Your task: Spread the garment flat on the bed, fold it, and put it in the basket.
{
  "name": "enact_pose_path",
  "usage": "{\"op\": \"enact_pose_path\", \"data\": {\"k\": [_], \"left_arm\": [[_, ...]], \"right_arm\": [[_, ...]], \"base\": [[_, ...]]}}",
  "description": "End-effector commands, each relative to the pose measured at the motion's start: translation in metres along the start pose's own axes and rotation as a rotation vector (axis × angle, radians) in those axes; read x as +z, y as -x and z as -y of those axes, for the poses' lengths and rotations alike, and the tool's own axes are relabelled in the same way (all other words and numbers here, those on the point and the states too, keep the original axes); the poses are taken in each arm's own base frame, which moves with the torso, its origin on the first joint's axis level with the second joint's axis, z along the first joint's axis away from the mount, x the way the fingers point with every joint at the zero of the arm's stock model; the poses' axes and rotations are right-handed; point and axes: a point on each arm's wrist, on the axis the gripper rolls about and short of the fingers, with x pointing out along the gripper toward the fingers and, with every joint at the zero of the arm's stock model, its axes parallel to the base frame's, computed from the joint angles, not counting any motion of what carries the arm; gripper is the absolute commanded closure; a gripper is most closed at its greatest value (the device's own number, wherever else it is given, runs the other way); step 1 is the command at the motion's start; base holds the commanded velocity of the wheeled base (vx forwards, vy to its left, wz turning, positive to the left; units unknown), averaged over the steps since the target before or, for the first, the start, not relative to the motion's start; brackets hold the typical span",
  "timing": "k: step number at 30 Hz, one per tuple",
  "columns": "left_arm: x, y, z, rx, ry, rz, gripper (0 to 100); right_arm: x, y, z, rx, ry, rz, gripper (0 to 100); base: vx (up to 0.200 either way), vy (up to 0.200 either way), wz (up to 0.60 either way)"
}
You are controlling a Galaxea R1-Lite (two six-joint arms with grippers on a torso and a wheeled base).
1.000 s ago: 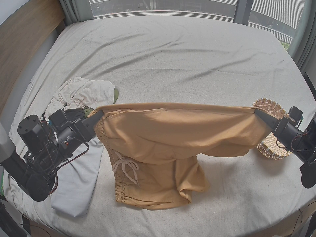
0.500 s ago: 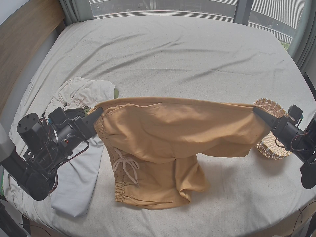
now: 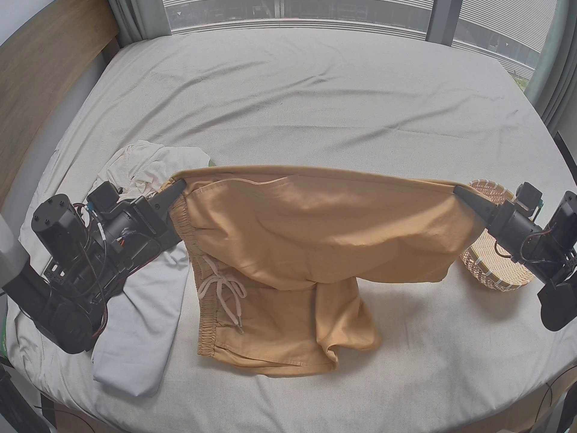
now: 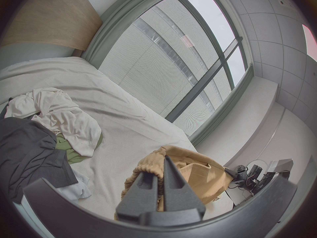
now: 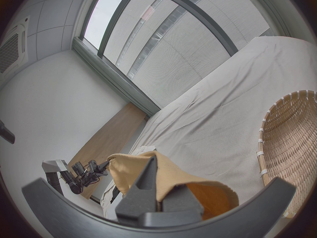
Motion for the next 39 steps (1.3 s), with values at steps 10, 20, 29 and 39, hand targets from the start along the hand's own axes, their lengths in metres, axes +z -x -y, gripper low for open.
{"op": "enact_pose_path", "data": {"k": [10, 20, 29, 39], "left_arm": [[-0.013, -0.028, -0.019, 0.024, 0.001, 0.003, 100], [-0.019, -0.042, -0.029, 0.045, 0.002, 0.018, 100], [-0.026, -0.055, -0.039, 0.057, 0.002, 0.026, 100], [-0.029, -0.07, -0.047, 0.07, -0.004, 0.062, 100]], "right_arm": [[-0.004, -0.023, 0.021, -0.003, -0.004, -0.007, 100], [-0.007, -0.04, 0.043, -0.017, -0.005, -0.001, 100], [-0.009, -0.054, 0.059, -0.021, 0.0, 0.007, 100], [-0.01, -0.065, 0.071, -0.018, 0.006, 0.017, 100]], "base": [[0.0, 0.0, 0.0], [0.0, 0.0, 0.0], [0.0, 0.0, 0.0], [0.0, 0.0, 0.0]]}}
